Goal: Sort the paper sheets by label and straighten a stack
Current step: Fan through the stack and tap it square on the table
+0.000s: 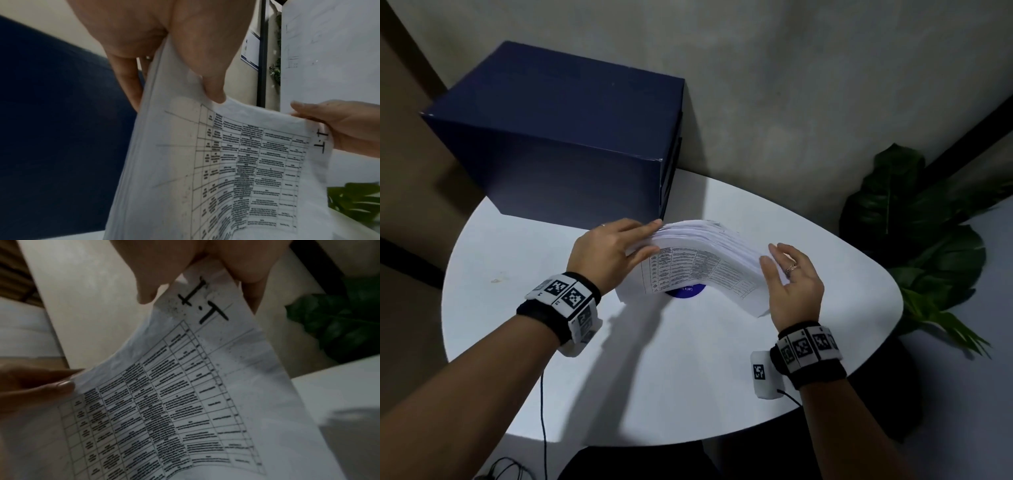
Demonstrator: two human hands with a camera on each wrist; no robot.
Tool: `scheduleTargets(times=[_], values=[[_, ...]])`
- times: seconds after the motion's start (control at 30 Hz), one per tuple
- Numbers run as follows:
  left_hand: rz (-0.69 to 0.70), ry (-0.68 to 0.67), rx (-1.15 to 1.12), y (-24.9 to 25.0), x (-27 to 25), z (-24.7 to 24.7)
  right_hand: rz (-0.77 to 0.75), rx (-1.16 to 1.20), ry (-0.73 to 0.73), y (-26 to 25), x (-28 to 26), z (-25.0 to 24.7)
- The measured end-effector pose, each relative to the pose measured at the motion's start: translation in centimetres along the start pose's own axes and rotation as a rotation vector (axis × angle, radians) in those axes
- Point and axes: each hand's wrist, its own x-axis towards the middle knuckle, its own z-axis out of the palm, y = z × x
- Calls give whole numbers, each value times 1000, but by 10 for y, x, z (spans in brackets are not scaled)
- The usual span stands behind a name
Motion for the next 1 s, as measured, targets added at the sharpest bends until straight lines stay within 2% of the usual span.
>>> scheduleTargets(times=[0.07, 0.17, 0.3, 0.43, 0.57, 0.77, 0.9, 1.0], values=[[37, 4, 66, 1, 3, -2, -61, -159, -85, 3, 1, -2], [49, -77, 135, 1, 6, -4, -120, -483, -170, 1, 0, -7], [16, -236, 232, 2, 10, -4, -194, -702, -213, -1, 2, -10], [-43, -342, 253, 3, 18, -10, -197, -911, -242, -2, 3, -7], [13, -410, 376, 6, 27, -14, -171, -973, -305, -9, 10, 0], [33, -511, 387, 8, 36, -17, -122, -999, -380, -11, 20, 0], [31, -549, 396, 27, 47, -14, -161, -1009, -366, -18, 29, 2], [39, -526, 315, 61, 58, -4, -286, -1015, -256, -36, 32, 4]])
